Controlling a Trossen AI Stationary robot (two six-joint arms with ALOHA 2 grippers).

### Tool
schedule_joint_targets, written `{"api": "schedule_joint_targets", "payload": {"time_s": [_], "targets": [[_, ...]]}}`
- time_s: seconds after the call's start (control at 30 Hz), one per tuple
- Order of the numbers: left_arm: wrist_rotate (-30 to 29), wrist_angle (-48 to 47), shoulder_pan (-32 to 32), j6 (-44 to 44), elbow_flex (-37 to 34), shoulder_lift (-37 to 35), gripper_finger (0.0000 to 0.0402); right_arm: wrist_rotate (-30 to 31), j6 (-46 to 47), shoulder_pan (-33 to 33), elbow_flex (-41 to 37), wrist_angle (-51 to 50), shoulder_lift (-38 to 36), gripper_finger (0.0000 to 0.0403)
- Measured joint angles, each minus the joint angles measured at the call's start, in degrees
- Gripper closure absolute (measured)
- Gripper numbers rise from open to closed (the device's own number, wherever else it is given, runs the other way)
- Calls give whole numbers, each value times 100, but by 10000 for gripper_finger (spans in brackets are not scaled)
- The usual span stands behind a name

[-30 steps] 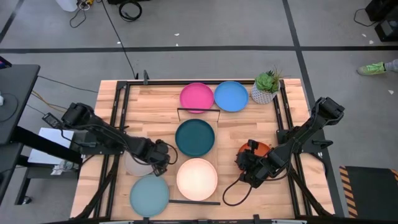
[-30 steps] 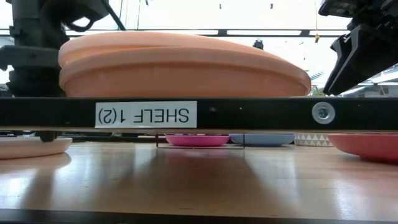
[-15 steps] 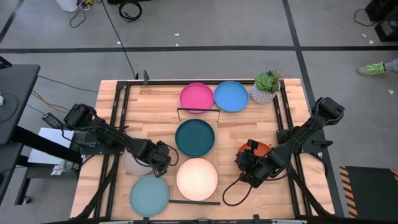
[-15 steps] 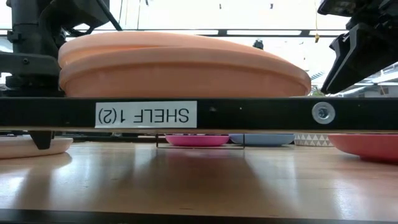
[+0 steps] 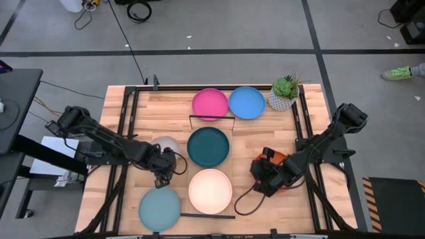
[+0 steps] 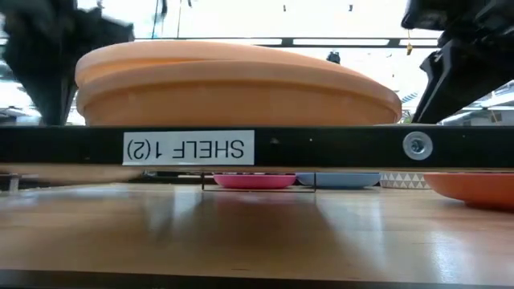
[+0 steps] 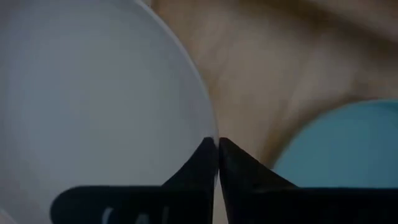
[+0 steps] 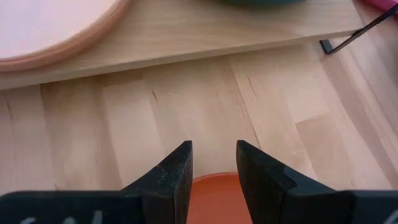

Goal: Place and stack plates onto a shelf
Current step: Stack the gray plate on top of the white plate on the shelf

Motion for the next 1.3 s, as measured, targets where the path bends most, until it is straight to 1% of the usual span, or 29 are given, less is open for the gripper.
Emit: {"api": "schedule_joint_targets", "payload": {"time_s": [0.07,0.13,0.33,0.43,0.5,0.57,0.7,0.83,0.93,1.0,1.07,1.13,1.23,1.3], "targets": [[-95,-275,-82,444,316,-197,388,-227,-136,-229,-2,117,-101,273],[-264,-449,-223,987,634,-310,388,-323,-256,-421,2,175,-216,273],[-877,-808,-764,3203,1376,-381,388,-466,-605,-808,2,240,-738,273],[-1198,-665,-1002,4595,1485,-381,383,-334,-720,-862,2,232,-1038,273],[-1289,-569,-1099,5488,1468,-379,381,-313,-743,-843,2,231,-1216,273],[-1304,-446,-1170,6061,1468,-340,381,-280,-760,-800,2,231,-1373,273],[-1312,-6,-1163,7039,1464,-149,380,55,-903,-660,2,229,-1583,273],[-1218,388,-1105,7944,1464,203,379,355,-945,-612,-101,287,-1675,273],[-1178,612,-1040,8437,1459,477,379,316,-830,-624,-286,344,-1710,273],[-1052,747,-995,8729,1459,661,378,279,-743,-625,-387,382,-1715,273],[-782,935,-964,8968,1457,807,378,248,-705,-630,-466,380,-1713,273],[-380,1261,-930,9107,1457,914,380,184,-696,-630,-512,456,-1713,273],[117,1604,-898,9128,1458,1071,383,159,-693,-630,-514,474,-1713,273],[294,1736,-875,9131,1459,1160,382,159,-698,-630,-514,496,-1713,273]]}}
